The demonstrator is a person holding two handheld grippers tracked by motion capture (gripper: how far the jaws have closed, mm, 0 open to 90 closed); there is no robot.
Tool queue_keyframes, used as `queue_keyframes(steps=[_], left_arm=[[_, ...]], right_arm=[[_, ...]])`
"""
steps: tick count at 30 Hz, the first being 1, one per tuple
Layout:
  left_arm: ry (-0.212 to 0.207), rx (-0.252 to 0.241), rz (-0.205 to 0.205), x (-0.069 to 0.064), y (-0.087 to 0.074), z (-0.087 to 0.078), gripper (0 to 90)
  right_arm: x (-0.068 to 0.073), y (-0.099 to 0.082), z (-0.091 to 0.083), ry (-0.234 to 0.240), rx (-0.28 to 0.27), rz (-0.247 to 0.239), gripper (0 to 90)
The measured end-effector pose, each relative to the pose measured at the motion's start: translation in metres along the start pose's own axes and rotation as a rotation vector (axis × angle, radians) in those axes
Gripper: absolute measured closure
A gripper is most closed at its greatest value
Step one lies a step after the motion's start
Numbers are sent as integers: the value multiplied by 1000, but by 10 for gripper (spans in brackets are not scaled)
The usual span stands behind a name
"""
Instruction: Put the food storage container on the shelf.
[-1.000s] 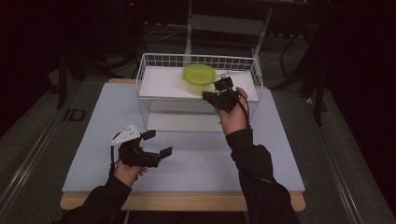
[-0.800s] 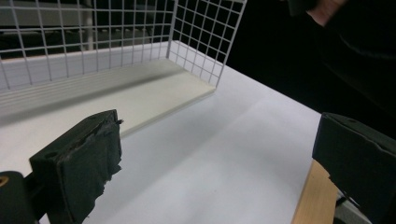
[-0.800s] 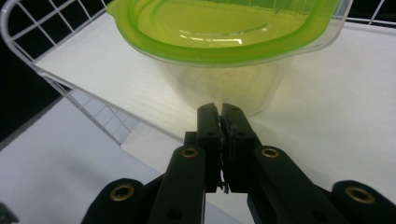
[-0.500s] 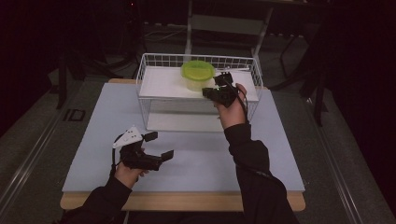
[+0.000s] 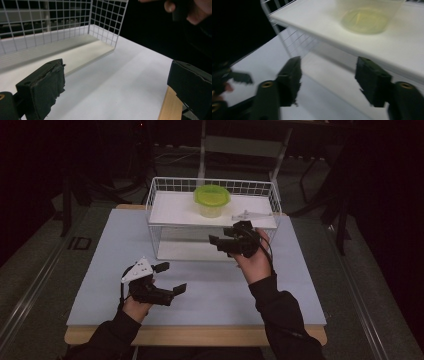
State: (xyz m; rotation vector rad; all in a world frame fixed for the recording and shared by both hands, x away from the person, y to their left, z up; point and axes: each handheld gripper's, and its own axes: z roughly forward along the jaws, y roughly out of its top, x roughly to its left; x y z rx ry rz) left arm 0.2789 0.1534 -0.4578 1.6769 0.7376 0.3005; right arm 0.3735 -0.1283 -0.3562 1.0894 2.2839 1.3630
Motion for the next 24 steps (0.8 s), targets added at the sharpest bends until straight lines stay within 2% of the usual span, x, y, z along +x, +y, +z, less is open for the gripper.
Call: queue_keyframes(steps=[1, 2, 5, 9, 10, 12, 18, 24], left_arm=[[0, -2, 3, 0, 0, 0, 20], [-5, -2, -1, 0, 0, 0, 20], [-6, 3, 12, 0, -1, -1, 19], [-5, 12, 24, 1, -2, -2, 20], [-9, 16, 31, 1, -3, -3, 20], [-10, 18, 32, 1, -4, -2, 20], [-28, 43, 45, 0, -7, 1, 20], [-35, 39, 41, 0, -8, 1, 19]], right_arm=[[1, -5, -1, 27, 0, -13, 265], [2, -9, -3, 34, -4, -26, 247], [4, -23, -5, 66, -8, -24, 192], [3, -37, -6, 61, -7, -40, 193], [3, -49, -5, 44, -3, -57, 193], [2, -56, -5, 27, 1, -77, 194], [-4, -82, -11, -1, -3, -83, 197], [-11, -103, -20, -7, -24, -74, 196]])
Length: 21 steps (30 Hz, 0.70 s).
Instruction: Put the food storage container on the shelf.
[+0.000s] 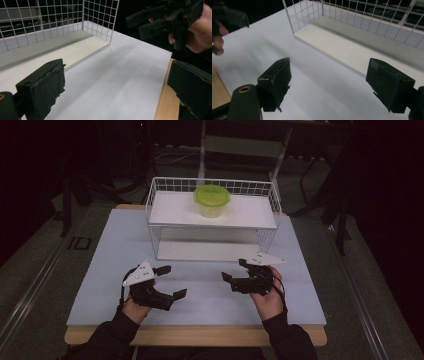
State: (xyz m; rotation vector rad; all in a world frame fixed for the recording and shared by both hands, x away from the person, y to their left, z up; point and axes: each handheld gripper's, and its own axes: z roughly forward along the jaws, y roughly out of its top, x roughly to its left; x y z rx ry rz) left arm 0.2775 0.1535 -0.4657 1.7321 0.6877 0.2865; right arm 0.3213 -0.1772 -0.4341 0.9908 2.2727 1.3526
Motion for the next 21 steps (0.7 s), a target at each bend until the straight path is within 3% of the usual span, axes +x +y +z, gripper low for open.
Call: queue_keyframes(steps=[11, 21], left_arm=[[5, 19, 12, 0, -3, 2, 20], [6, 25, 16, -1, -5, 3, 20]], right_arm=[[-9, -33, -7, -12, 19, 5, 196], [-11, -42, -1, -32, 54, -9, 196]])
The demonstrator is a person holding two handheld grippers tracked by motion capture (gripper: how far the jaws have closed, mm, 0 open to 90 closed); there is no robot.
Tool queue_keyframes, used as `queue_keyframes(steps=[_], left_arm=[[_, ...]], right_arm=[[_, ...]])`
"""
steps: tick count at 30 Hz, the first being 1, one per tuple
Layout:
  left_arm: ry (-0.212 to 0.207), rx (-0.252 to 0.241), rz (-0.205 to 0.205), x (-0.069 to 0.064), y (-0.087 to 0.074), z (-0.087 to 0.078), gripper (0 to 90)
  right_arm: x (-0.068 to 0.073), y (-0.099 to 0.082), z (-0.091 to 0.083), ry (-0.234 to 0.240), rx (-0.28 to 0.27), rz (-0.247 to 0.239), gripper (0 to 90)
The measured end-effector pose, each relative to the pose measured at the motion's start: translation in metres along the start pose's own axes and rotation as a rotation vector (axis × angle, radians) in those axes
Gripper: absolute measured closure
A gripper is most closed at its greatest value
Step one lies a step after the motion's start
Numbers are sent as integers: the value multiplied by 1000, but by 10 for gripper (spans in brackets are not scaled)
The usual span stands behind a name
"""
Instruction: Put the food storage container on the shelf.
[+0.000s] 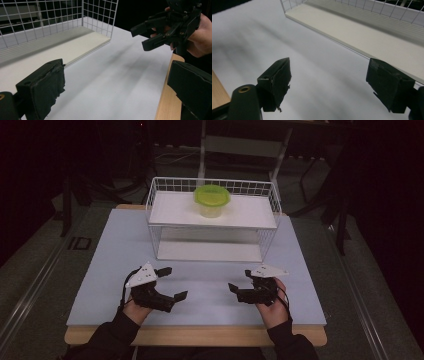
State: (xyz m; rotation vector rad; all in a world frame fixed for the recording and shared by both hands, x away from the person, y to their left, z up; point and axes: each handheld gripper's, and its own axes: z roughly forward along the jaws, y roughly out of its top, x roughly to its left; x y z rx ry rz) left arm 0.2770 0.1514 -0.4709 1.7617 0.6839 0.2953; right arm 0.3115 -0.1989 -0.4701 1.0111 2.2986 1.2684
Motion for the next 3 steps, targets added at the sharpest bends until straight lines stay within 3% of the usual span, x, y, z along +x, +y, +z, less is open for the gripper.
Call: queue_keyframes(steps=[3], left_arm=[[3, -5, -8, 1, 0, -1, 20]], right_arm=[[1, -2, 3, -2, 15, -12, 196]])
